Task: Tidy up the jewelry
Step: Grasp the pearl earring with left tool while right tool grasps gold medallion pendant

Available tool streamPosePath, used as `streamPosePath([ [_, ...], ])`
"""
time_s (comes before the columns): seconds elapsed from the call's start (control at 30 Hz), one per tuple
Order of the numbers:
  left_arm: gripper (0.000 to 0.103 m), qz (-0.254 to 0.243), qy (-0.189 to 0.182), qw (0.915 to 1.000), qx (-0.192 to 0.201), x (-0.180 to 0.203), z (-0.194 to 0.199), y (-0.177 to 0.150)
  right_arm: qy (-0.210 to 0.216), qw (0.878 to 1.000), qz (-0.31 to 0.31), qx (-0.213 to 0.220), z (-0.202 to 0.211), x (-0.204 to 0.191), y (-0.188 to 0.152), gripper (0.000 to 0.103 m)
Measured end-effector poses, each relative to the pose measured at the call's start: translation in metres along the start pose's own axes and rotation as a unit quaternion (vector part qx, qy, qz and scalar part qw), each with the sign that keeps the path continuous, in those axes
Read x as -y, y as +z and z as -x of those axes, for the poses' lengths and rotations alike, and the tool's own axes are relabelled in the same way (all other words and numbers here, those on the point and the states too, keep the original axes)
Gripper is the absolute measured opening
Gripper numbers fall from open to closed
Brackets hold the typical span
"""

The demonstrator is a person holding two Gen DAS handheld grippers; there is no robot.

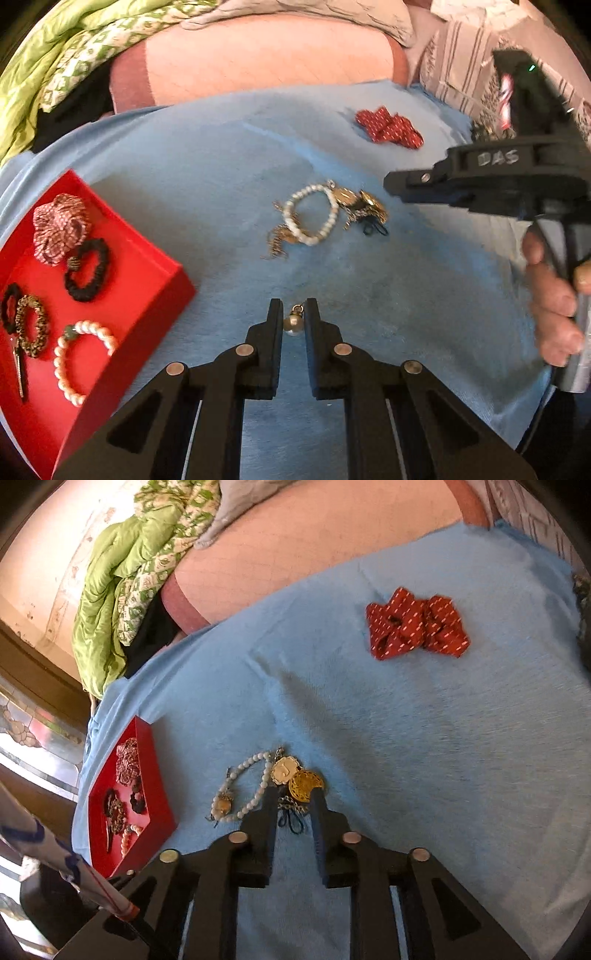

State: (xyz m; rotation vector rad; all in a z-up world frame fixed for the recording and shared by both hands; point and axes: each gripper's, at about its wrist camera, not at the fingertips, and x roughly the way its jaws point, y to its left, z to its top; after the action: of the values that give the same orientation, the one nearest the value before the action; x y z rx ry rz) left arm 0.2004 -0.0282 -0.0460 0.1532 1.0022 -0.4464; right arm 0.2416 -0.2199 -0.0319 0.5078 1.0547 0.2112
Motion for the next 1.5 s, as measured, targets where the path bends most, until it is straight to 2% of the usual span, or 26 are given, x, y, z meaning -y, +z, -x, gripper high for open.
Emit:
streamPosePath([
  [0.1, 0.011, 0.001, -0.004, 1.0000, 0.002, -0.010, 0.004, 0.001, -0.026, 1.000, 0.005, -0.004, -0.012, 0.000, 0.003, 0.021],
  [0.2, 0.011, -0.003, -0.007, 1.0000, -0.001, -0.012, 0.004, 0.000, -0.036, 0.999, 0.006, -0.014, -0.024, 0.000, 0.004, 0.026],
  [0.4, 0.011, -0.005, -0.005, 1.0000, -0.002, -0.002, 0.006, 0.000, -0.057, 0.998, 0.030, -0.008, -0.031, -0.007, 0.004, 0.027],
  [0.57, 0.011, 0.004, -0.004, 1.0000, 0.003, -0.005, 0.008, 0.002, -0.001, 1.000, -0.007, 0.001, -0.011, -0.001, 0.008, 0.026],
  [0.7, 0.011, 0.006, -0.002, 0.9999, 0.008, -0.007, 0.013, 0.001, 0.027, 0.999, 0.007, 0.046, 0.024, -0.014, 0.010, 0.026],
  [0.87, 0.011, 0.014, -0.004, 0.9997, 0.017, -0.012, 0.021, 0.003, 0.076, 0.991, 0.039, 0.104, 0.070, -0.033, 0.006, 0.026],
  [1.0, 0.011, 0.018, -0.005, 0.9996, 0.022, -0.014, 0.026, 0.004, 0.103, 0.984, 0.056, 0.131, 0.090, -0.044, 0.004, 0.026],
  [1.23, 0.011, 0.021, -0.002, 0.9994, 0.028, -0.017, 0.030, 0.006, 0.119, 0.984, 0.052, 0.122, 0.088, -0.044, 0.003, 0.027],
  [1.5, 0.011, 0.029, -0.001, 0.9988, 0.040, -0.025, 0.043, 0.005, 0.114, 0.986, 0.056, 0.109, 0.080, -0.050, -0.002, 0.027],
])
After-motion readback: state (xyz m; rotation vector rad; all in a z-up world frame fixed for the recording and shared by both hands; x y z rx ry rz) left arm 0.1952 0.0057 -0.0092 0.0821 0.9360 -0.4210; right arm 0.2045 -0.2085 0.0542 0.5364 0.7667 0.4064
